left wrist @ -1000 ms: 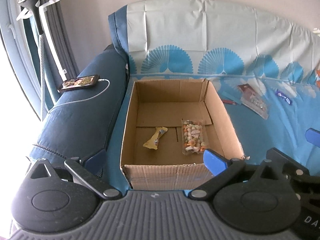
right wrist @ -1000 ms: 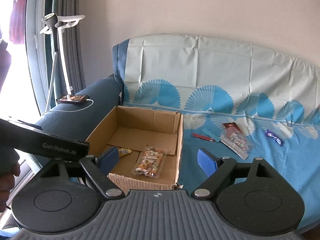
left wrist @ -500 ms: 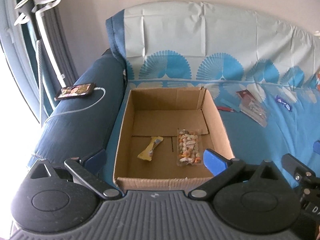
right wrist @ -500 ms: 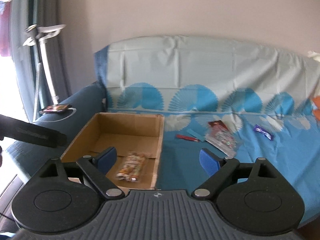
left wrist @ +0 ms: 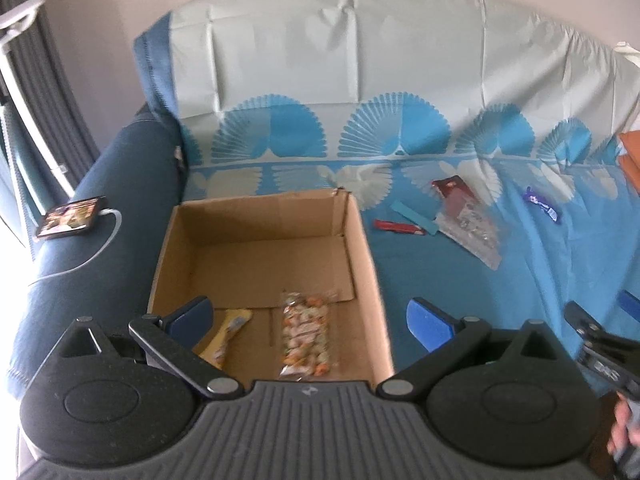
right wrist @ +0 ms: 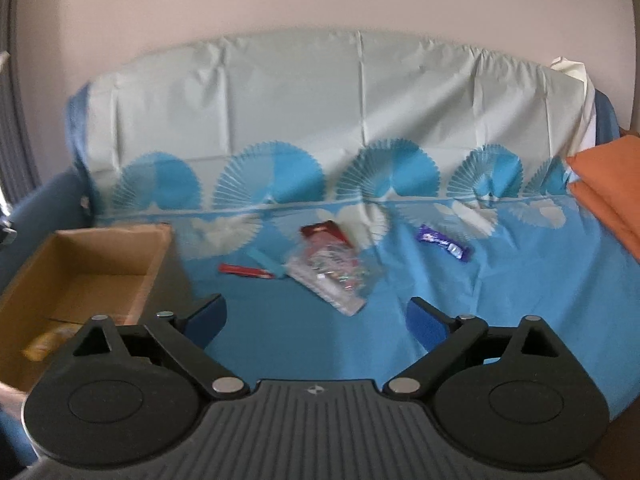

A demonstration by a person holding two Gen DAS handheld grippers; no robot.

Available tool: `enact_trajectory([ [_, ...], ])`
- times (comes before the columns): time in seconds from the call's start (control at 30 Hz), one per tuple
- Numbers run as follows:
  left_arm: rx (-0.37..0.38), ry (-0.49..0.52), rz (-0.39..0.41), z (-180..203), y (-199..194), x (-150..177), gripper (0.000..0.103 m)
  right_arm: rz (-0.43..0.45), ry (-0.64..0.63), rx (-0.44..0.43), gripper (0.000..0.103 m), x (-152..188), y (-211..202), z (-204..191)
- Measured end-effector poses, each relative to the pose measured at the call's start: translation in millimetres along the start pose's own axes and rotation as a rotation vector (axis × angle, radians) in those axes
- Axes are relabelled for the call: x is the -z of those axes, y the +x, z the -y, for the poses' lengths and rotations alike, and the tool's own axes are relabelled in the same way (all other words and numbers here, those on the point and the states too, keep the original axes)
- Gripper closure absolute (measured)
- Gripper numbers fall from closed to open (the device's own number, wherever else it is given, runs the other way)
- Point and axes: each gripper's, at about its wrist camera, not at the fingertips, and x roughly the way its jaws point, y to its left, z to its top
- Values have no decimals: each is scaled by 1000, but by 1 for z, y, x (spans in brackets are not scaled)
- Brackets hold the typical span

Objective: Organize snacks
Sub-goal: 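Move both tools back toward the remaining snacks beside the box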

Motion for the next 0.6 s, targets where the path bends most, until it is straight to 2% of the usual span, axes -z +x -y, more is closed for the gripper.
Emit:
enact_trajectory([
  [0.1,-9,2,-16,10,20,-21,0,-43,-39,14,4,-8,59,25],
  [0.2,-41,-10,-29,12,43,-43,0,-122,-31,19,4,-12,129,52],
  [0.33,-63,-65,-65,6,77,-73,0,-192,-58,-21,4,-13,216,76],
  [0.47,-72,-78,-84,6,104,-95,0,-249,-125,-72,4,-16,282,66],
  [0.6,-65,-74,-91,16,128,-109,0,-260,-141,-102,2,-14,325,44],
])
